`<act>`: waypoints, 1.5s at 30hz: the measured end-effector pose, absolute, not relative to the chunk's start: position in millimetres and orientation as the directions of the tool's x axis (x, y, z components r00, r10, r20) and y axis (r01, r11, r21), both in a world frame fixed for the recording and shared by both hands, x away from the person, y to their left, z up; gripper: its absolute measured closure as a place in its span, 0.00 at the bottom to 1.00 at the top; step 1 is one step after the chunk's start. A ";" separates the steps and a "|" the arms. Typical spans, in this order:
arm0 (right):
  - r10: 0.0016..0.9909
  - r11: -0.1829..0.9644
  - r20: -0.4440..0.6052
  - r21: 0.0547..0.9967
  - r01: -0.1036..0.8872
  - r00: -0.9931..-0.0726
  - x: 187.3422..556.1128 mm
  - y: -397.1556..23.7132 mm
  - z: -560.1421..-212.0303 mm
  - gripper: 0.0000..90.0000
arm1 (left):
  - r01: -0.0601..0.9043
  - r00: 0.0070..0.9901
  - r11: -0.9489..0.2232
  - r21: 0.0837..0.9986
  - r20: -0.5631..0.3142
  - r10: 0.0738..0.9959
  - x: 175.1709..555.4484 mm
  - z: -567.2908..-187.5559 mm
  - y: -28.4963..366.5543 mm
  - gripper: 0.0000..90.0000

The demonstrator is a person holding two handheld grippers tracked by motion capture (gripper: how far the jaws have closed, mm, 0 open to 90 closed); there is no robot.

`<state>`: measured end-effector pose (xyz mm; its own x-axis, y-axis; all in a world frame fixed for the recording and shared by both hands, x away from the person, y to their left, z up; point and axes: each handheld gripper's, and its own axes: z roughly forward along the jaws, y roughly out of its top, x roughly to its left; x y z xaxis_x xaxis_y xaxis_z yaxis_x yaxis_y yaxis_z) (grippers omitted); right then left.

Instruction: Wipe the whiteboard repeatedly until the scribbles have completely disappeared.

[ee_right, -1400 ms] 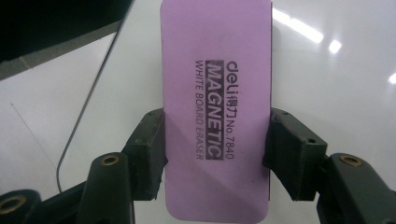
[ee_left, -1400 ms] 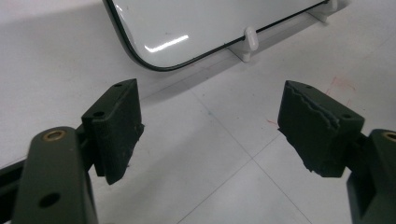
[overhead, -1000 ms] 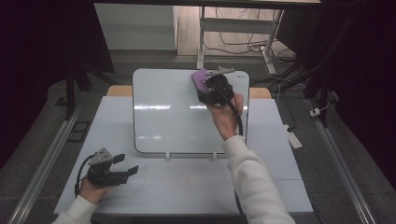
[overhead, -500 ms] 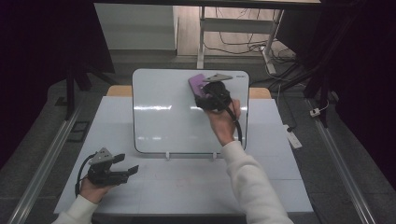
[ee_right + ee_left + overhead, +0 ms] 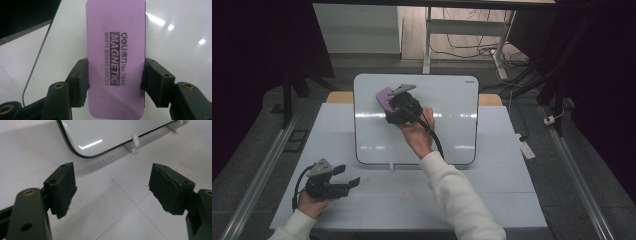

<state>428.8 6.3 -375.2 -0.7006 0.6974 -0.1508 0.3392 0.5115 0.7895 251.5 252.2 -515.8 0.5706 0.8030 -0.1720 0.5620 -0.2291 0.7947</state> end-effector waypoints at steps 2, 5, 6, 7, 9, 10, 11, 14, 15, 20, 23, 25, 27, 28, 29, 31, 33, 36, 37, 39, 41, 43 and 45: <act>0.703 0.478 -0.102 0.800 0.361 -0.704 431.5 -3.9 -373.1 0.46 | 0.563 0.570 -0.229 0.794 -0.173 0.803 251.5 -516.0 252.6 0.25; 0.728 0.479 -0.137 0.803 0.355 -0.672 432.6 -25.6 -370.5 0.46 | 0.563 0.570 -0.228 0.794 -0.174 0.803 251.7 -516.1 253.2 0.25; 0.740 0.463 -0.126 0.809 0.364 -0.661 433.3 -35.6 -369.7 0.46 | 0.563 0.569 -0.227 0.794 -0.173 0.804 251.7 -516.1 253.2 0.25; 0.753 0.449 -0.122 0.813 0.370 -0.647 433.7 -46.2 -368.7 0.46 | 0.563 0.569 -0.228 0.794 -0.173 0.804 251.7 -516.0 253.0 0.25; 0.781 0.426 -0.121 0.821 0.380 -0.613 433.7 -68.6 -367.6 0.46 | 0.564 0.568 -0.230 0.793 -0.170 0.805 251.7 -516.0 252.4 0.25; 0.794 0.415 -0.120 0.823 0.387 -0.596 433.3 -80.1 -367.6 0.46 | 0.564 0.569 -0.232 0.793 -0.169 0.805 251.8 -516.0 252.0 0.25; 0.807 0.400 -0.114 0.827 0.395 -0.579 432.6 -91.1 -368.3 0.46 | 0.564 0.568 -0.232 0.792 -0.168 0.806 251.9 -516.0 251.5 0.25; 0.826 0.360 -0.081 0.837 0.411 -0.559 429.1 -117.8 -370.9 0.46 | 0.566 0.567 -0.233 0.791 -0.168 0.806 252.5 -516.3 250.6 0.25; 0.822 0.343 -0.061 0.847 0.406 -0.567 426.3 -124.5 -371.0 0.46 | 0.566 0.567 -0.234 0.791 -0.167 0.807 252.5 -516.3 250.5 0.25; 0.774 0.302 -0.011 0.886 0.353 -0.633 394.1 -139.5 -368.3 0.46 | 0.566 0.562 -0.227 0.792 -0.170 0.809 252.5 -515.9 251.5 0.25; 0.736 0.297 0.008 0.895 0.334 -0.677 375.6 -142.1 -376.8 0.46 | 0.565 0.562 -0.227 0.793 -0.168 0.810 252.3 -515.7 251.1 0.25; 0.722 0.291 0.023 0.896 0.335 -0.691 367.2 -144.5 -385.6 0.46 | 0.563 0.563 -0.227 0.794 -0.167 0.810 251.8 -515.3 250.6 0.25; 0.715 0.285 0.037 0.896 0.340 -0.698 361.2 -147.5 -394.5 0.46 | 0.562 0.563 -0.228 0.795 -0.166 0.809 251.8 -514.9 250.4 0.25; 0.713 0.280 0.044 0.897 0.342 -0.700 358.7 -149.2 -398.8 0.46 | 0.562 0.562 -0.227 0.795 -0.166 0.810 251.9 -514.8 250.3 0.25; 0.710 0.277 0.051 0.897 0.346 -0.702 356.5 -150.6 -403.0 0.46 | 0.563 0.561 -0.226 0.795 -0.167 0.810 252.1 -514.7 250.2 0.25; 0.701 0.277 0.060 0.895 0.349 -0.711 352.6 -152.7 -411.1 0.46 | 0.563 0.561 -0.226 0.795 -0.166 0.811 252.4 -514.1 249.9 0.25; 0.693 0.284 0.058 0.894 0.346 -0.718 348.7 -154.0 -418.4 0.46 | 0.559 0.562 -0.227 0.798 -0.164 0.811 252.3 -512.9 249.4 0.25; 0.685 0.275 0.071 0.896 0.348 -0.725 343.8 -154.9 -427.4 0.46 | 0.555 0.564 -0.222 0.802 -0.166 0.809 252.3 -510.0 247.8 0.25; 0.680 0.276 0.073 0.896 0.347 -0.729 342.3 -154.3 -430.5 0.46 | 0.553 0.565 -0.216 0.805 -0.171 0.808 252.3 -508.4 246.9 0.25; 0.669 0.278 0.073 0.898 0.341 -0.739 339.0 -152.5 -436.5 0.46 | 0.545 0.568 -0.210 0.812 -0.173 0.805 252.1 -503.6 244.7 0.25; 0.661 0.278 0.073 0.901 0.334 -0.747 336.0 -150.4 -441.6 0.46 | 0.534 0.578 -0.202 0.821 -0.180 0.796 252.4 -498.1 241.7 0.25; 0.651 0.278 0.076 0.902 0.331 -0.755 333.7 -147.4 -445.9 0.46 | 0.525 0.588 -0.195 0.829 -0.187 0.787 253.1 -492.0 237.7 0.25; 0.646 0.293 0.063 0.900 0.322 -0.761 332.0 -144.4 -449.3 0.46 | 0.515 0.596 -0.191 0.835 -0.189 0.781 254.0 -486.0 233.2 0.25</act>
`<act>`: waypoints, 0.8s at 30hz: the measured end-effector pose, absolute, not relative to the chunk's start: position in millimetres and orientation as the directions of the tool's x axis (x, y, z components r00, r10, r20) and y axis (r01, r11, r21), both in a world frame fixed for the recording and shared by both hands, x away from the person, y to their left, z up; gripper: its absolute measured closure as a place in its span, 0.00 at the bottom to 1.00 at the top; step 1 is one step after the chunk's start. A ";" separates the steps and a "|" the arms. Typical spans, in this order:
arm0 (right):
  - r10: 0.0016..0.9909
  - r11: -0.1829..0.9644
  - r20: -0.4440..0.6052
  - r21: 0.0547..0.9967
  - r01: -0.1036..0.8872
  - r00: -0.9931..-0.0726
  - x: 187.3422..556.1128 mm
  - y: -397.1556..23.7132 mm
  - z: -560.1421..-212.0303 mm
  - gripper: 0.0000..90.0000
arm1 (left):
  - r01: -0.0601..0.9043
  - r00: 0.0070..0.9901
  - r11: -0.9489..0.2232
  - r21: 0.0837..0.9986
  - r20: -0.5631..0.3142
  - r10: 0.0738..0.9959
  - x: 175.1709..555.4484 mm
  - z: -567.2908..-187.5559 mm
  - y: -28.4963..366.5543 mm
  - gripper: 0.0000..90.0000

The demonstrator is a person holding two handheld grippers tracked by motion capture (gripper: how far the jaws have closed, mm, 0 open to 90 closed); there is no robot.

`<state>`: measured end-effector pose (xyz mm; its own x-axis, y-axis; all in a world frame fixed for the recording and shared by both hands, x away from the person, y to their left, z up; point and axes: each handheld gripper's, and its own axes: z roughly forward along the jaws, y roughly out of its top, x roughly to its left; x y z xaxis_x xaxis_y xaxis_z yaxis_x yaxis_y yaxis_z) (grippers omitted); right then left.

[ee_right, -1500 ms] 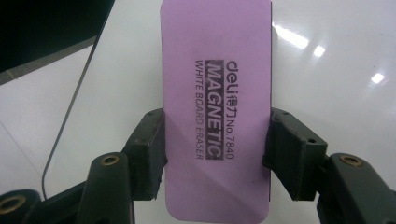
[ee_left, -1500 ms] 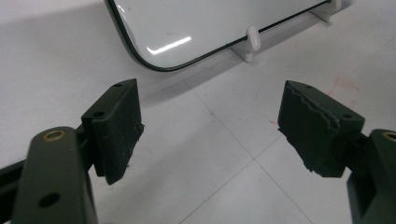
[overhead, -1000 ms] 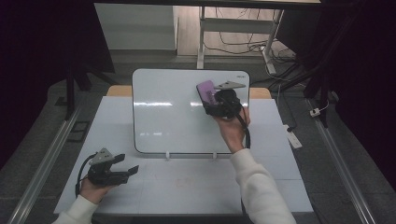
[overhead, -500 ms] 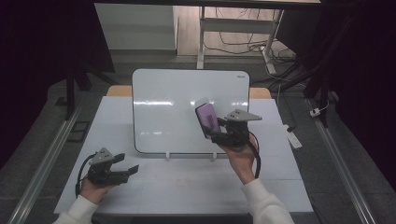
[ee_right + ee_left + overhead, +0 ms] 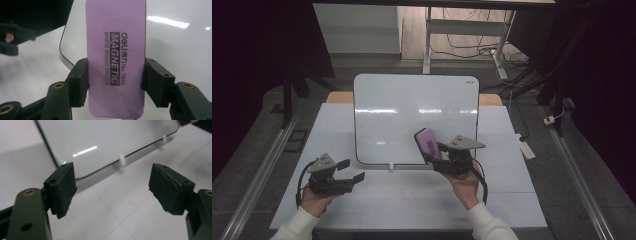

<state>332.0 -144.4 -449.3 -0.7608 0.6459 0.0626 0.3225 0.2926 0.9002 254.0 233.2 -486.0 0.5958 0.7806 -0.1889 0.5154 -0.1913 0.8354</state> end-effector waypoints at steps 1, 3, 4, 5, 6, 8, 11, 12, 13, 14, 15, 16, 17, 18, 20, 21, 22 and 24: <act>0.641 0.291 0.066 0.901 0.322 -0.765 331.1 -143.1 -450.8 0.46 | 0.512 0.600 -0.187 0.839 -0.193 0.776 254.5 -483.3 230.8 0.25; 0.635 0.293 0.066 0.902 0.318 -0.770 329.6 -141.1 -452.9 0.46 | 0.507 0.610 -0.178 0.843 -0.205 0.766 255.8 -478.5 226.1 0.25; 0.634 0.296 0.061 0.902 0.315 -0.771 328.7 -140.3 -453.3 0.46 | 0.505 0.614 -0.176 0.845 -0.209 0.761 256.7 -476.5 223.7 0.25; 0.631 0.294 0.060 0.904 0.310 -0.774 328.0 -139.8 -453.7 0.46 | 0.503 0.618 -0.176 0.846 -0.209 0.758 257.7 -474.6 221.1 0.25; 0.630 0.294 0.060 0.905 0.309 -0.774 327.3 -139.3 -453.7 0.46 | 0.501 0.620 -0.177 0.847 -0.209 0.756 258.8 -472.8 218.4 0.25; 0.627 0.293 0.059 0.906 0.306 -0.776 325.8 -137.8 -453.9 0.46 | 0.499 0.629 -0.170 0.850 -0.220 0.746 261.1 -469.0 213.2 0.25; 0.622 0.298 0.052 0.907 0.297 -0.781 323.9 -135.0 -454.8 0.46 | 0.487 0.640 -0.172 0.856 -0.216 0.737 263.6 -462.9 204.7 0.25; 0.621 0.300 0.050 0.907 0.295 -0.782 323.5 -134.0 -455.3 0.46 | 0.484 0.643 -0.171 0.858 -0.216 0.735 264.4 -461.2 202.1 0.25; 0.621 0.303 0.047 0.906 0.295 -0.782 323.0 -133.0 -455.8 0.46 | 0.482 0.646 -0.171 0.859 -0.217 0.732 265.6 -459.9 199.6 0.25; 0.619 0.305 0.044 0.907 0.291 -0.784 322.7 -132.3 -456.6 0.46 | 0.480 0.647 -0.171 0.860 -0.216 0.731 267.1 -458.7 197.2 0.25; 0.617 0.303 0.048 0.907 0.293 -0.785 322.2 -130.9 -457.6 0.46 | 0.480 0.647 -0.171 0.860 -0.216 0.731 268.7 -457.8 194.7 0.26; 0.616 0.307 0.045 0.906 0.292 -0.787 321.7 -129.7 -458.5 0.46 | 0.481 0.649 -0.169 0.860 -0.219 0.729 270.5 -456.8 192.4 0.26; 0.614 0.308 0.043 0.906 0.289 -0.788 321.1 -128.5 -459.6 0.46 | 0.482 0.651 -0.164 0.861 -0.227 0.724 272.5 -456.0 190.1 0.26; 0.615 0.314 0.037 0.905 0.287 -0.788 320.4 -127.5 -460.5 0.46 | 0.484 0.653 -0.159 0.860 -0.235 0.720 274.6 -455.1 187.7 0.26; 0.614 0.315 0.034 0.906 0.284 -0.789 319.5 -125.3 -462.1 0.46 | 0.487 0.658 -0.156 0.859 -0.244 0.713 278.9 -453.8 182.8 0.26; 0.614 0.314 0.033 0.906 0.283 -0.789 319.2 -124.4 -462.7 0.46 | 0.489 0.659 -0.154 0.859 -0.248 0.710 281.3 -453.5 180.1 0.26; 0.614 0.315 0.031 0.906 0.281 -0.789 319.0 -123.5 -463.4 0.46 | 0.491 0.660 -0.152 0.858 -0.253 0.707 283.7 -453.5 177.1 0.26; 0.614 0.314 0.030 0.908 0.279 -0.789 318.5 -121.8 -464.6 0.46 | 0.499 0.663 -0.150 0.854 -0.264 0.701 288.1 -454.2 170.7 0.26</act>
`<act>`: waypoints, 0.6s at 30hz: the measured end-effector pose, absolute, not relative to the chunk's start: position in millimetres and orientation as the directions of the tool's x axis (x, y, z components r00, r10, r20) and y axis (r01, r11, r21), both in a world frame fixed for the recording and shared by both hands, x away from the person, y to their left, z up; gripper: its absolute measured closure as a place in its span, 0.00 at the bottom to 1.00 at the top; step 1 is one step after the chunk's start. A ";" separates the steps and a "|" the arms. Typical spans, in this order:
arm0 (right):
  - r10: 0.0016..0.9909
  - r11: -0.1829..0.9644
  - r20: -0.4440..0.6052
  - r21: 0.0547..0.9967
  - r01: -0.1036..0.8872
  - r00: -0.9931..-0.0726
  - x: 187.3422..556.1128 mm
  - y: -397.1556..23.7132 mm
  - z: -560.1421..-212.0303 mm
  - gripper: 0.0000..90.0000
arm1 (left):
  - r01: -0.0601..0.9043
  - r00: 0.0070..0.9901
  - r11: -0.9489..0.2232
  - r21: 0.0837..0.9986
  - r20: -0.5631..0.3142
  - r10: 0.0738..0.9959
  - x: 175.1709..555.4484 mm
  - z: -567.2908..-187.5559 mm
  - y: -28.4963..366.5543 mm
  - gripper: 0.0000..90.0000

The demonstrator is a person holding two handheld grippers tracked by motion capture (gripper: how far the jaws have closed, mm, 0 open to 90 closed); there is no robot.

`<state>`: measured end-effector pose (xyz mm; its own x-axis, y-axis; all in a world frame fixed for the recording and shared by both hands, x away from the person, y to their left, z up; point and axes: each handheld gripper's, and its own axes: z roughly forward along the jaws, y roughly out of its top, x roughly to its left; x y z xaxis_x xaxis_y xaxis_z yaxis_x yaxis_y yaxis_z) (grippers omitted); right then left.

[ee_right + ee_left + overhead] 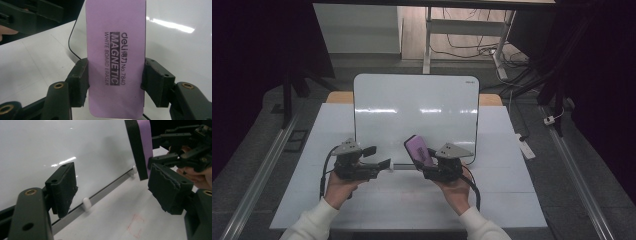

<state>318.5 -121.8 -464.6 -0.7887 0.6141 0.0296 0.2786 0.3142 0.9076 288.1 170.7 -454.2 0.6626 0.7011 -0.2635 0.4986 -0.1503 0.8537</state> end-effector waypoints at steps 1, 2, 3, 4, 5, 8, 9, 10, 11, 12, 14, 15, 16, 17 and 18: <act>0.613 0.314 0.030 0.908 0.278 -0.790 318.4 -120.9 -465.4 0.46 | 0.502 0.666 -0.149 0.852 -0.271 0.695 290.2 -454.5 167.4 0.26; 0.613 0.316 0.029 0.907 0.279 -0.790 318.1 -119.8 -466.1 0.46 | 0.504 0.669 -0.149 0.851 -0.275 0.691 291.9 -454.5 163.9 0.26; 0.615 0.319 0.023 0.907 0.275 -0.788 317.5 -118.6 -466.8 0.46 | 0.503 0.674 -0.153 0.850 -0.275 0.686 293.5 -454.4 160.3 0.27; 0.615 0.321 0.020 0.907 0.273 -0.789 316.9 -117.3 -467.6 0.46 | 0.503 0.677 -0.156 0.850 -0.275 0.682 294.9 -454.1 156.8 0.27; 0.610 0.320 0.021 0.908 0.271 -0.792 316.4 -115.8 -468.3 0.46 | 0.502 0.681 -0.158 0.850 -0.276 0.678 296.3 -453.8 153.6 0.28; 0.605 0.322 0.015 0.910 0.262 -0.796 314.5 -111.5 -469.5 0.46 | 0.503 0.689 -0.158 0.850 -0.284 0.667 300.0 -453.2 145.3 0.30; 0.603 0.323 0.013 0.910 0.260 -0.797 313.9 -110.4 -469.9 0.46 | 0.501 0.693 -0.160 0.850 -0.284 0.663 300.8 -452.9 143.0 0.31; 0.603 0.325 0.010 0.910 0.257 -0.798 313.4 -109.4 -470.5 0.46 | 0.500 0.695 -0.160 0.851 -0.284 0.660 301.5 -452.8 141.0 0.32; 0.605 0.325 0.007 0.910 0.256 -0.796 312.5 -108.7 -470.8 0.46 | 0.499 0.697 -0.159 0.852 -0.286 0.658 302.3 -452.8 139.3 0.33; 0.602 0.321 0.008 0.913 0.252 -0.798 312.0 -107.9 -471.4 0.46 | 0.499 0.698 -0.157 0.852 -0.287 0.656 303.1 -453.0 137.7 0.34; 0.603 0.319 0.003 0.915 0.245 -0.797 310.7 -106.4 -472.1 0.46 | 0.502 0.696 -0.154 0.851 -0.293 0.655 304.8 -453.3 135.0 0.37; 0.603 0.317 0.002 0.917 0.241 -0.798 310.1 -105.7 -472.4 0.46 | 0.502 0.698 -0.154 0.851 -0.294 0.653 305.7 -453.4 134.1 0.39; 0.605 0.316 -0.001 0.918 0.239 -0.796 309.2 -105.1 -472.4 0.46 | 0.504 0.698 -0.151 0.850 -0.298 0.651 306.6 -453.6 132.6 0.41; 0.605 0.315 -0.005 0.920 0.234 -0.796 308.2 -104.0 -472.5 0.46 | 0.505 0.699 -0.150 0.850 -0.301 0.649 306.9 -453.6 131.7 0.45; 0.606 0.314 -0.004 0.920 0.234 -0.795 307.4 -103.3 -472.6 0.46 | 0.505 0.699 -0.148 0.850 -0.303 0.647 307.3 -453.5 130.6 0.47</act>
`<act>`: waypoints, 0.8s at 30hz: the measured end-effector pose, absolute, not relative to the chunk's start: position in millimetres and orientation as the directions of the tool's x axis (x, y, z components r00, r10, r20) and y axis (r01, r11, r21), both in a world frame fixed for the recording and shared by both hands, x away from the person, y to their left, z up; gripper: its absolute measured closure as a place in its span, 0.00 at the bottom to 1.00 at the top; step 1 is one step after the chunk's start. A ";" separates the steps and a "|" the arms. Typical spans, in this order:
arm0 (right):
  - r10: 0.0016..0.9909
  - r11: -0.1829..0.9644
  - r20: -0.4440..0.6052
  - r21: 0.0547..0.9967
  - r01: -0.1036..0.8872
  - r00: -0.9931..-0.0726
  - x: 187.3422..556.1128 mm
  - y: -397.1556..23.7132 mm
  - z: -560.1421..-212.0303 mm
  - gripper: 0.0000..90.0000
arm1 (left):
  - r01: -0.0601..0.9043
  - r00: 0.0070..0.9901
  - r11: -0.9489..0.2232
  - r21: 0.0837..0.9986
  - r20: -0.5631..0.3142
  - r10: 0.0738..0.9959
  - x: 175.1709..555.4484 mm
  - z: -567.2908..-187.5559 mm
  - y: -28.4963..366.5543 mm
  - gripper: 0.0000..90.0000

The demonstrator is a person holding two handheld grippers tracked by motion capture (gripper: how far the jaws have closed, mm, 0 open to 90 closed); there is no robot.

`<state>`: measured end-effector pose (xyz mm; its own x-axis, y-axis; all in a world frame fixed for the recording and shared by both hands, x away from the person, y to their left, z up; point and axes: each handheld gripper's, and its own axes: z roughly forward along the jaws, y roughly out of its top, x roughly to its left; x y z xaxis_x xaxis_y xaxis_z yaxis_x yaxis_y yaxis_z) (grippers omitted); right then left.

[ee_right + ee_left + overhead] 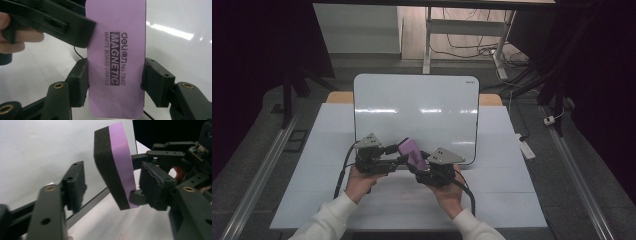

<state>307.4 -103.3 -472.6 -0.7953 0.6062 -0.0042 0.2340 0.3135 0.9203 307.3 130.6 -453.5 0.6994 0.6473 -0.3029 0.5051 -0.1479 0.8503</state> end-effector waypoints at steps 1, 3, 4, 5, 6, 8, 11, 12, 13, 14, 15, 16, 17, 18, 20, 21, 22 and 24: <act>0.605 0.312 -0.008 0.922 0.227 -0.796 306.8 -102.4 -472.7 0.45 | 0.504 0.699 -0.146 0.851 -0.303 0.647 307.3 -453.2 129.6 0.51; 0.606 0.311 -0.014 0.924 0.221 -0.795 305.0 -100.3 -473.2 0.45 | 0.502 0.700 -0.146 0.853 -0.301 0.648 306.9 -452.3 128.5 0.59; 0.609 0.309 -0.020 0.927 0.214 -0.793 304.5 -99.8 -473.7 0.45 | 0.502 0.699 -0.144 0.853 -0.302 0.648 306.7 -451.7 128.4 0.60; 0.609 0.304 -0.012 0.927 0.219 -0.793 304.6 -99.9 -474.1 0.45 | 0.504 0.699 -0.142 0.852 -0.306 0.646 306.4 -451.2 128.6 0.62; 0.607 0.302 -0.002 0.925 0.228 -0.795 305.2 -100.2 -474.4 0.45 | 0.504 0.699 -0.139 0.852 -0.308 0.645 305.9 -450.7 128.8 0.63; 0.601 0.290 0.015 0.928 0.235 -0.799 306.3 -100.5 -475.2 0.45 | 0.494 0.701 -0.138 0.859 -0.299 0.648 304.2 -449.4 128.5 0.66; 0.596 0.277 0.038 0.928 0.250 -0.802 307.2 -100.8 -475.5 0.36 | 0.475 0.690 -0.136 0.870 -0.272 0.670 301.8 -446.1 130.7 0.67; 0.595 0.275 0.048 0.926 0.259 -0.802 307.9 -100.9 -475.6 0.33 | 0.475 0.687 -0.128 0.871 -0.275 0.673 302.0 -444.8 133.8 0.67; 0.596 0.269 0.059 0.925 0.269 -0.801 308.8 -102.0 -475.6 0.33 | 0.475 0.682 -0.123 0.871 -0.276 0.678 302.1 -443.7 136.4 0.68; 0.596 0.264 0.066 0.925 0.273 -0.801 309.1 -103.6 -475.1 0.32 | 0.474 0.677 -0.121 0.872 -0.273 0.684 302.2 -442.7 139.0 0.68; 0.592 0.258 0.071 0.927 0.272 -0.803 309.6 -105.2 -474.2 0.31 | 0.472 0.673 -0.121 0.873 -0.268 0.689 302.4 -441.8 142.0 0.68; 0.594 0.253 0.071 0.929 0.270 -0.802 309.7 -107.1 -472.7 0.31 | 0.470 0.668 -0.121 0.875 -0.263 0.696 302.5 -440.7 145.0 0.68; 0.594 0.250 0.068 0.931 0.264 -0.801 309.6 -109.6 -470.9 0.31 | 0.467 0.661 -0.121 0.876 -0.255 0.705 302.4 -439.4 147.8 0.68; 0.599 0.248 0.063 0.933 0.260 -0.799 309.3 -112.6 -468.9 0.31 | 0.462 0.655 -0.122 0.878 -0.245 0.715 302.3 -437.8 150.9 0.68; 0.606 0.251 0.049 0.935 0.250 -0.794 309.7 -119.7 -466.1 0.30 | 0.452 0.641 -0.117 0.884 -0.231 0.732 302.0 -434.0 157.4 0.68; 0.612 0.252 0.046 0.935 0.250 -0.789 310.1 -124.2 -465.2 0.31 | 0.448 0.635 -0.115 0.886 -0.225 0.739 301.9 -431.9 161.1 0.68; 0.619 0.250 0.048 0.934 0.255 -0.784 310.8 -129.1 -464.8 0.31 | 0.445 0.628 -0.113 0.889 -0.220 0.746 301.7 -429.9 164.9 0.68; 0.638 0.247 0.047 0.933 0.262 -0.769 312.1 -141.0 -465.0 0.31 | 0.438 0.615 -0.102 0.893 -0.215 0.759 301.6 -425.9 172.7 0.69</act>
<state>312.1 -141.0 -465.0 -0.7686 0.6380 0.0469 0.2621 0.2472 0.9328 301.6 172.7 -425.9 0.6147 0.7589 -0.2148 0.4383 -0.1022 0.8930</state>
